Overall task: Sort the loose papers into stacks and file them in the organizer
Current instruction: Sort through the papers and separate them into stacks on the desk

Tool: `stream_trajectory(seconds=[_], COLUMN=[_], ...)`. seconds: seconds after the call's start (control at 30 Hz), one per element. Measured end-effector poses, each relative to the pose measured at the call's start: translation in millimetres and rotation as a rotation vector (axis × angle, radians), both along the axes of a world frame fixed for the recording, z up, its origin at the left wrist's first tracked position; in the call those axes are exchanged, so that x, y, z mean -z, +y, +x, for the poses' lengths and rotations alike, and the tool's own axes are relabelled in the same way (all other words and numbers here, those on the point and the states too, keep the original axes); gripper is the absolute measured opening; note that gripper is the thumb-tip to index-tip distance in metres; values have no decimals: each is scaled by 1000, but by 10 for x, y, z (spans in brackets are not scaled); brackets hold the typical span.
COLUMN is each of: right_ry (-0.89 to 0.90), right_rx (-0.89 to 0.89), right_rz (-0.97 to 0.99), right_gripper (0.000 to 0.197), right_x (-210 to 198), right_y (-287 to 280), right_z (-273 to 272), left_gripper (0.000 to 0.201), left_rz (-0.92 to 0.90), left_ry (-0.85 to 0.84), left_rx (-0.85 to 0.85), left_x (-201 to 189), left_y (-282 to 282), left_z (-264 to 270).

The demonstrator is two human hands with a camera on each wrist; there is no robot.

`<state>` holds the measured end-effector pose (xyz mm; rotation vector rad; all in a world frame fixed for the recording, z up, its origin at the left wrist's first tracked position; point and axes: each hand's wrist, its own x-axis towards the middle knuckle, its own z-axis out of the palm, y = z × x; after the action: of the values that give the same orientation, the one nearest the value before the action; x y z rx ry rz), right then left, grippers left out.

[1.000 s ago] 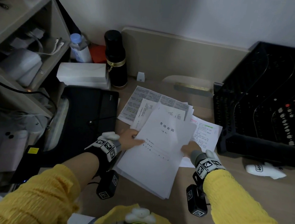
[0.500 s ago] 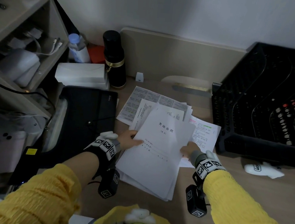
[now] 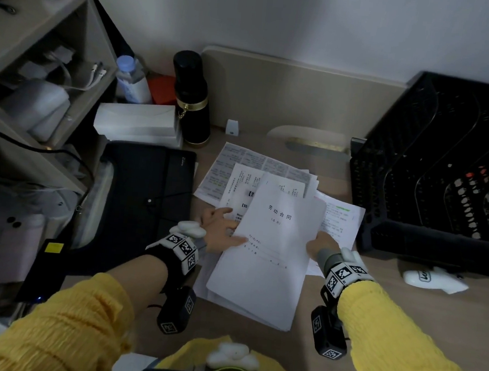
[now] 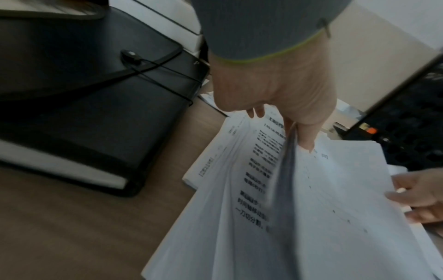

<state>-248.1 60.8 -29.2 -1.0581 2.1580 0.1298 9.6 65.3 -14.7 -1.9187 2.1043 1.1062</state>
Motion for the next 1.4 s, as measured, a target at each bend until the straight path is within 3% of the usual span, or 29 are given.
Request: stream_trajectory(seconds=[0.13, 0.33, 0.67, 0.83, 0.97, 1.1, 1.2, 1.3, 1.4], right_ry=[-11, -15, -41, -64, -91, -82, -73, -67, -81], right_rx=[24, -1, -1, 6, -3, -38, -49, -46, -18], right_rz=[17, 45, 46, 71, 70, 96, 107, 92, 61], right_gripper=[45, 48, 41, 40, 41, 39, 38, 44, 48], right_x=[54, 50, 116, 97, 146, 172, 174, 170, 179], right_y=[48, 52, -50, -59, -79, -90, -100, -104, -99], right_z=[-50, -54, -53, -8, 0, 14, 9, -10, -23], left_gripper=[47, 53, 53, 48, 67, 40, 62, 40, 48], left_rz=[-39, 110, 275, 324, 352, 278, 166, 120, -16], left_ry=[50, -83, -93, 70, 201, 218, 162, 100, 83], left_rx=[60, 70, 91, 13, -113, -103, -65, -18, 57], left_x=[-54, -57, -96, -59, 80, 112, 152, 117, 97], left_y=[41, 47, -51, -121, -136, -129, -153, -156, -151], left_z=[-79, -71, -2, 69, 148, 122, 92, 42, 6])
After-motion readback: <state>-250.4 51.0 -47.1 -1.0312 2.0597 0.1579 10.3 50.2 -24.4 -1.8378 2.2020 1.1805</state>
